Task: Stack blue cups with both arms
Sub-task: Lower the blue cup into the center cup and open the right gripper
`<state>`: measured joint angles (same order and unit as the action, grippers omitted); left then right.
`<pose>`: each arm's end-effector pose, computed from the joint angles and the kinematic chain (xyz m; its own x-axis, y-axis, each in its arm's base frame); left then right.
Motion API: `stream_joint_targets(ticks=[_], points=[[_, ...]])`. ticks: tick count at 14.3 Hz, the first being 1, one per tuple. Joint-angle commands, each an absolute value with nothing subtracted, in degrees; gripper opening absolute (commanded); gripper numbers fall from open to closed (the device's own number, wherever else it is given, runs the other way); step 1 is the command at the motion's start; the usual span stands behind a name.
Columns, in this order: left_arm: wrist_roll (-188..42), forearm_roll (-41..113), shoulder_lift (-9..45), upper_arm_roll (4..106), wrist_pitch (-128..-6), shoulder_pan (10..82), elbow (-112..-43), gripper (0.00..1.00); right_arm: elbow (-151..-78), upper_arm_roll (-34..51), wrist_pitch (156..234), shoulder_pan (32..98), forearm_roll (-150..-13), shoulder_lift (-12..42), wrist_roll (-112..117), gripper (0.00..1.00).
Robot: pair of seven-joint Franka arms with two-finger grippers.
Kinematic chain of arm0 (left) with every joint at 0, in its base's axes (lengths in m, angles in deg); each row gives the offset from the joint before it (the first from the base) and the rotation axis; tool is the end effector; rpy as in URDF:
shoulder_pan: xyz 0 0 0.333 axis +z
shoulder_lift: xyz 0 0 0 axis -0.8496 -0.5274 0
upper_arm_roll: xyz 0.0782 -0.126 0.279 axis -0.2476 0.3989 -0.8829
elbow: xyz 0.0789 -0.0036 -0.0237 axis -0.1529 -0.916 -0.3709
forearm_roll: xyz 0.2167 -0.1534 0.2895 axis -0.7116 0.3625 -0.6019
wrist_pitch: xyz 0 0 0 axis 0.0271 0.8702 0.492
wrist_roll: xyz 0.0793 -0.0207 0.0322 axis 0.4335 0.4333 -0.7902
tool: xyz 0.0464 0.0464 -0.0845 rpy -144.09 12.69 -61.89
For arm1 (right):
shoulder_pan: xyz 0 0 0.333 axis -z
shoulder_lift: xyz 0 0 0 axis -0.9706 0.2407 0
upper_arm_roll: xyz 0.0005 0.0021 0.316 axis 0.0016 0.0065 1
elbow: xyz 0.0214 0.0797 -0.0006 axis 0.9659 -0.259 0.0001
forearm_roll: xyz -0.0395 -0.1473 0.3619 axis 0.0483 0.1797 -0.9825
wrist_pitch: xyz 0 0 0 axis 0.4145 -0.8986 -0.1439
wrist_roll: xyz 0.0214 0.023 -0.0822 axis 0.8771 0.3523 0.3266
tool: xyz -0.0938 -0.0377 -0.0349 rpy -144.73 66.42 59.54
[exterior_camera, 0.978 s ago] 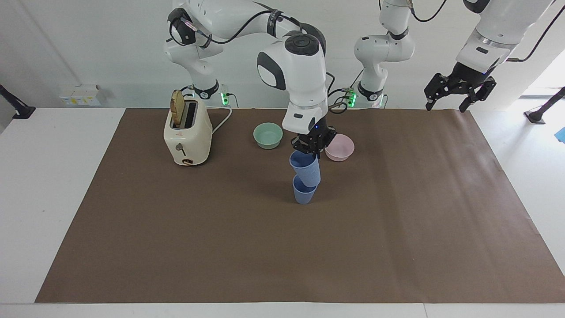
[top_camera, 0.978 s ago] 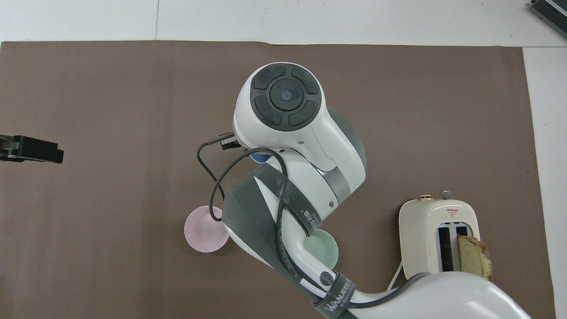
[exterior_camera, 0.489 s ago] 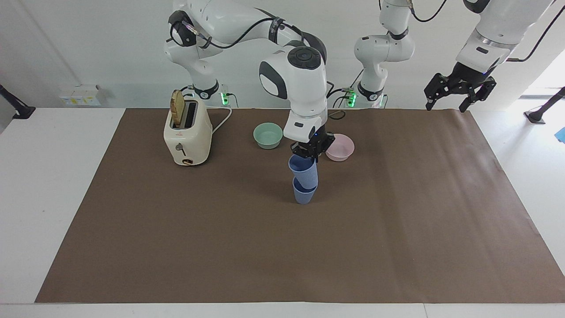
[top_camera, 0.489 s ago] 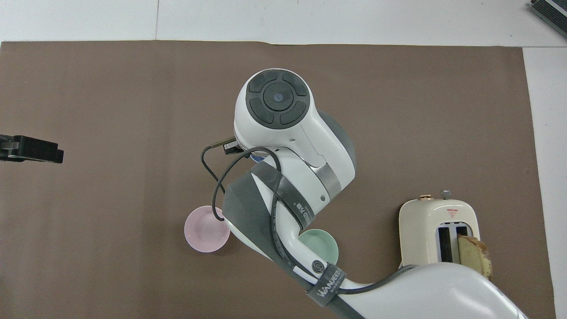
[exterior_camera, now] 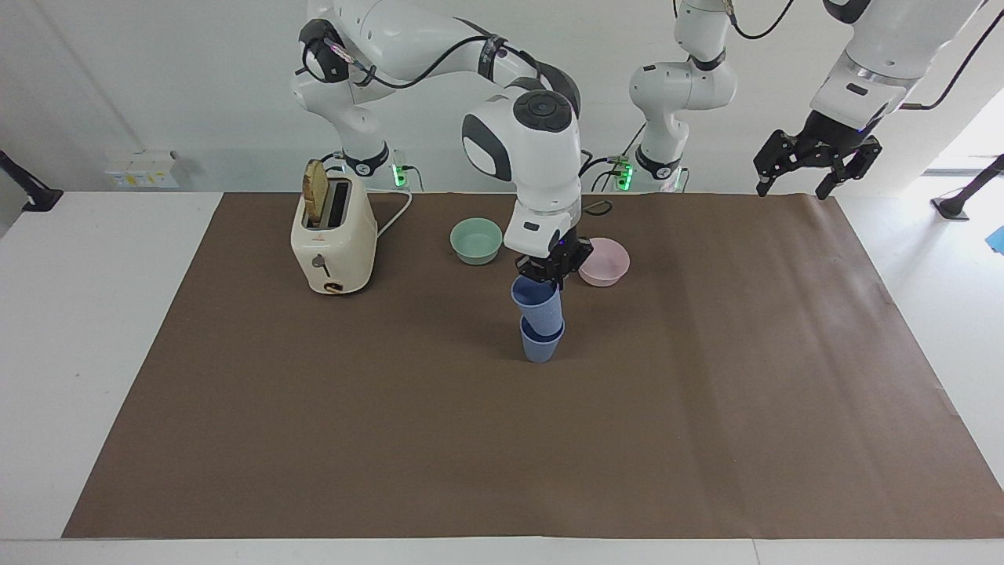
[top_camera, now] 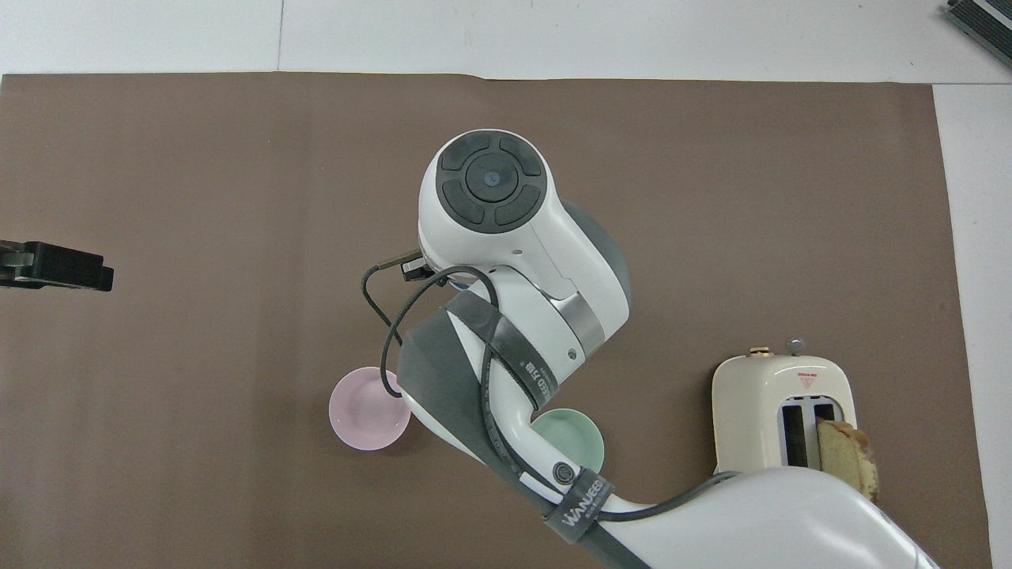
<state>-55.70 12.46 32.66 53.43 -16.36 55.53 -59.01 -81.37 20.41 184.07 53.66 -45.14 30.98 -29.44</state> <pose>0.5230 -0.0401 0.6599 0.9944 -0.1023 0.0281 -0.1033 -0.9941 0.0339 0.5806 0.4286 0.4794 0.9610 0.2672 0.0709 0.2740 -0.9547 -0.1161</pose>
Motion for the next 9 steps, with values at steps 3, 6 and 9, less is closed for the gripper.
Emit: stream_joint_targets(ticks=[3, 6, 9], points=[[-56.1, 13.1, 34.1, 53.7, -16.0, 56.1, -60.3, 1.00, -83.8, 21.0, 185.1, 54.4, -43.9, 30.5, -30.3, 0.00], [-56.1, 13.1, 34.1, 53.7, -16.0, 56.1, -60.3, 1.00, -83.9, 21.0, 185.1, 54.5, -43.8, 30.7, -30.3, 0.00], [-56.1, 13.1, 34.1, 53.7, -16.0, 56.1, -60.3, 1.00, -84.0, 21.0, 185.3, 54.8, -43.5, 31.2, -30.1, 0.00]])
